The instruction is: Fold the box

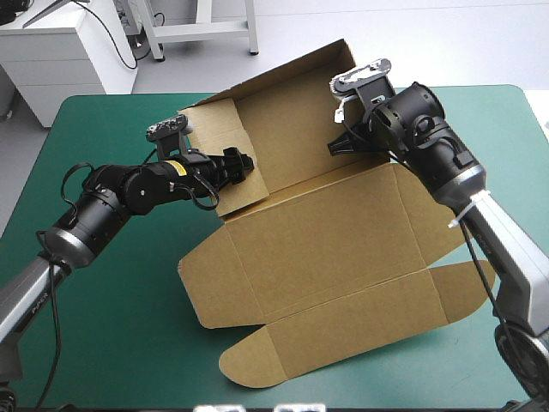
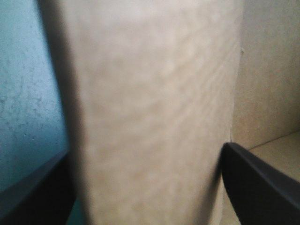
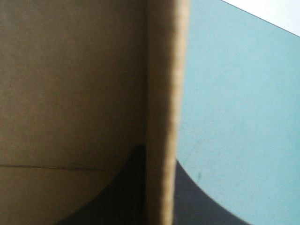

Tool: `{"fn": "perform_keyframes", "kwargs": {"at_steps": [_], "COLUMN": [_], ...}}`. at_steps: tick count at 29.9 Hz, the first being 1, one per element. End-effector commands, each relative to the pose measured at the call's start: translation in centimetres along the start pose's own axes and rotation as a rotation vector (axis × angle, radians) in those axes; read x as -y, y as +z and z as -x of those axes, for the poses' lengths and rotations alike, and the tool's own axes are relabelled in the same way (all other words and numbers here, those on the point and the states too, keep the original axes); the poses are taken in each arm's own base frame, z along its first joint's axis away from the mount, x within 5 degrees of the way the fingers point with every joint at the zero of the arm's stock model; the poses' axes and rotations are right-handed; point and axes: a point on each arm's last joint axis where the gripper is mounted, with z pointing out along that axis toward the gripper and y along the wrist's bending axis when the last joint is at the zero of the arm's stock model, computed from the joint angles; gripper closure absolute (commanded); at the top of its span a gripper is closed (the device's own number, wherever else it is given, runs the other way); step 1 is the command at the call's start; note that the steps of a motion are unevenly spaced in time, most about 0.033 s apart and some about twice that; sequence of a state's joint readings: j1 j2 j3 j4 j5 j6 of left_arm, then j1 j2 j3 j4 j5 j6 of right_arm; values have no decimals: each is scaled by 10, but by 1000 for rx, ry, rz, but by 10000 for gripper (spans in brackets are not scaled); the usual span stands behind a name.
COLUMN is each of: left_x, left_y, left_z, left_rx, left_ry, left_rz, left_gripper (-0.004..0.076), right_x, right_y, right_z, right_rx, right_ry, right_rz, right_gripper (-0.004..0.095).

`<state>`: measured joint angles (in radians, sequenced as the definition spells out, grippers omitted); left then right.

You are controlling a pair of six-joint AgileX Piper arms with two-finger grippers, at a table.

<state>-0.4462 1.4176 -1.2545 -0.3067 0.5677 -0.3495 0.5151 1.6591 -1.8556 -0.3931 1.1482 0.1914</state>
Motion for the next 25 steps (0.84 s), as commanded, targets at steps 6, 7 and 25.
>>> {"fn": "perform_keyframes", "kwargs": {"at_steps": [6, 7, 25], "left_x": [15, 15, 8], "left_y": [-23, -23, 6], "left_z": [13, 13, 11], "left_rx": [111, 111, 109], "left_ry": [-20, -20, -85], "left_rz": [-75, -75, -78], "left_gripper": [162, 173, 232], "right_x": [21, 21, 19], "right_y": [-31, -31, -31], "right_z": [13, 13, 12], "right_rx": [161, 162, 153], "right_ry": [0, 1, 10], "right_rz": [-118, -121, -95], "right_gripper": [921, 921, 922]}}
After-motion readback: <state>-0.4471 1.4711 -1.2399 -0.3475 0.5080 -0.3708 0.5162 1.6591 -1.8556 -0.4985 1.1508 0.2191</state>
